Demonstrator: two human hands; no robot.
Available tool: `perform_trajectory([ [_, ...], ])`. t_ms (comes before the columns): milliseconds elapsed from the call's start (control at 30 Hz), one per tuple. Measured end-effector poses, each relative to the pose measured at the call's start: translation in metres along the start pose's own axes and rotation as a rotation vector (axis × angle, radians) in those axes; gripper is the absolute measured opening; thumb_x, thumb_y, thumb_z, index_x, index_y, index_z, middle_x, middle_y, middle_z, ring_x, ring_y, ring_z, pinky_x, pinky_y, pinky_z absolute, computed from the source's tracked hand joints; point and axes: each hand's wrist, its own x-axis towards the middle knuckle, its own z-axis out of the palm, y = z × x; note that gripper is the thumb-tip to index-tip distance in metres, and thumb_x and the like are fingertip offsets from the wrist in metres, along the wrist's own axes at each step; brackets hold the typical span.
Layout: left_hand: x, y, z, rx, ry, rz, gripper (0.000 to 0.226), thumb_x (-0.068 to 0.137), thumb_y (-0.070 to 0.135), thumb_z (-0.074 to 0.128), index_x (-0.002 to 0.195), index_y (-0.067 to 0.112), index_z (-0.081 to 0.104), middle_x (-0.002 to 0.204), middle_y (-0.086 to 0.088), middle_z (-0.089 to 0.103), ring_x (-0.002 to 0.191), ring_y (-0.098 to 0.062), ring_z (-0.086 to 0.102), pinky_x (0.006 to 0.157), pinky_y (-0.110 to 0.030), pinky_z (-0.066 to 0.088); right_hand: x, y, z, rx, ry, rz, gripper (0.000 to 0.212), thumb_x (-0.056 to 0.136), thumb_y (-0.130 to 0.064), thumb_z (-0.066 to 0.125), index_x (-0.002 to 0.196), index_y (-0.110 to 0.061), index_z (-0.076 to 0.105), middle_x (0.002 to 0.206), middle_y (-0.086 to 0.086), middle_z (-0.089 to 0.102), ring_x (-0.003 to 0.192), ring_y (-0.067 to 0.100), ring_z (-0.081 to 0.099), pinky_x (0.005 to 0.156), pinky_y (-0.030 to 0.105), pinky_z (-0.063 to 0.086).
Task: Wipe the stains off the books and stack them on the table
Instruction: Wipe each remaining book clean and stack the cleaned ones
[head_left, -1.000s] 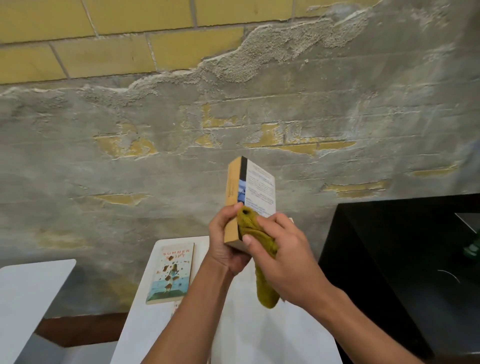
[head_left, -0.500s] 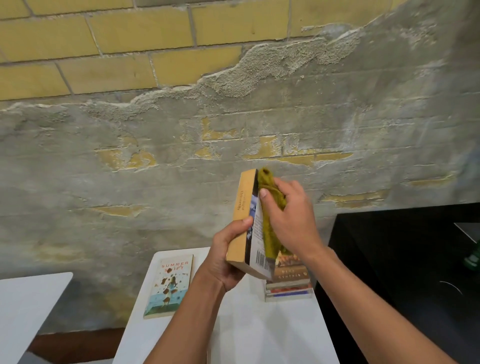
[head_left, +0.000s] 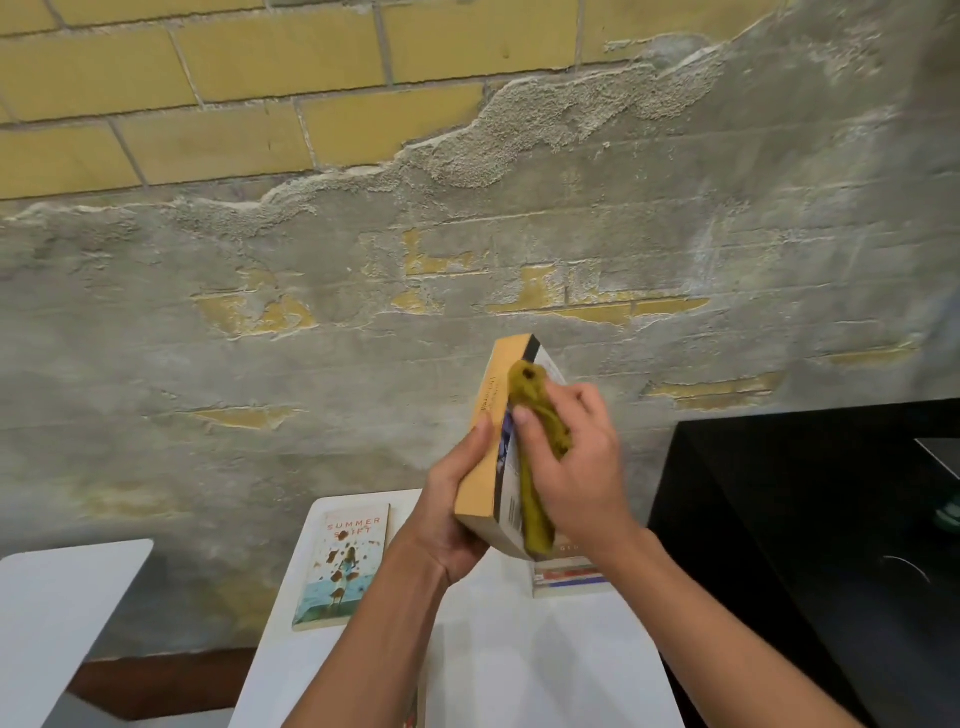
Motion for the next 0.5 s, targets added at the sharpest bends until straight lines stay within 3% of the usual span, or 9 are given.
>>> perform_trajectory([
  [133, 0.006, 0.001, 0.001, -0.057, -0.032, -0.018, 0.096, 0.076, 0.086, 0.037, 0.141, 0.018, 0.058, 0.139, -0.016, 0.060, 0.127, -0.035, 0.059, 0.103, -0.051, 0.047, 0.018, 0.013, 0.000, -0.004, 0.106, 0.246, 0.028, 0.101, -0.039, 0.053, 0.120, -0.023, 0.065, 0.103, -0.002, 0.055, 0.094, -0.008, 0.051, 0.076, 0.005, 0.042],
  [200, 0.013, -0.002, 0.004, -0.089, 0.011, -0.029, 0.096, 0.079, 0.087, 0.030, 0.139, 0.018, 0.059, 0.139, -0.017, 0.060, 0.128, -0.036, 0.058, 0.106, -0.051, 0.045, 0.013, 0.015, 0.000, -0.013, 0.126, 0.336, 0.029, 0.102, -0.041, 0.051, 0.122, -0.026, 0.064, 0.107, -0.007, 0.055, 0.096, -0.016, 0.048, 0.079, 0.009, 0.045],
  [267, 0.017, -0.007, 0.011, -0.131, 0.078, -0.033, 0.081, 0.090, 0.077, 0.035, 0.128, 0.014, 0.070, 0.129, -0.017, 0.066, 0.117, -0.033, 0.065, 0.099, -0.046, 0.052, 0.000, 0.010, 0.003, -0.038, 0.109, 0.420, 0.028, 0.101, -0.041, 0.050, 0.123, -0.029, 0.063, 0.106, -0.009, 0.054, 0.095, -0.019, 0.046, 0.080, 0.011, 0.044],
  [367, 0.021, -0.022, 0.016, -0.166, 0.177, -0.029, 0.063, 0.096, 0.064, 0.044, 0.088, 0.015, 0.082, 0.088, -0.010, 0.075, 0.078, -0.023, 0.074, 0.069, -0.033, 0.061, -0.030, -0.004, 0.006, -0.084, 0.068, 0.401, 0.028, 0.101, -0.038, 0.052, 0.126, -0.034, 0.063, 0.098, -0.010, 0.053, 0.094, -0.013, 0.048, 0.074, 0.010, 0.039],
  [433, 0.023, -0.029, 0.015, -0.226, 0.216, -0.031, 0.062, 0.096, 0.063, 0.047, 0.077, 0.014, 0.080, 0.077, -0.008, 0.072, 0.070, -0.021, 0.072, 0.064, -0.031, 0.061, -0.047, -0.014, 0.006, -0.032, 0.055, 0.372, 0.025, 0.099, -0.038, 0.055, 0.121, -0.038, 0.065, 0.094, -0.012, 0.054, 0.092, -0.005, 0.053, 0.077, 0.017, 0.045],
  [500, 0.023, -0.031, 0.011, -0.260, 0.239, -0.033, 0.060, 0.095, 0.062, 0.050, 0.079, 0.012, 0.078, 0.075, -0.008, 0.070, 0.070, -0.023, 0.071, 0.065, -0.033, 0.061, -0.055, -0.023, 0.004, 0.045, 0.014, 0.373, 0.018, 0.098, -0.039, 0.056, 0.112, -0.048, 0.064, 0.096, -0.013, 0.057, 0.094, -0.001, 0.058, 0.079, 0.018, 0.050],
])
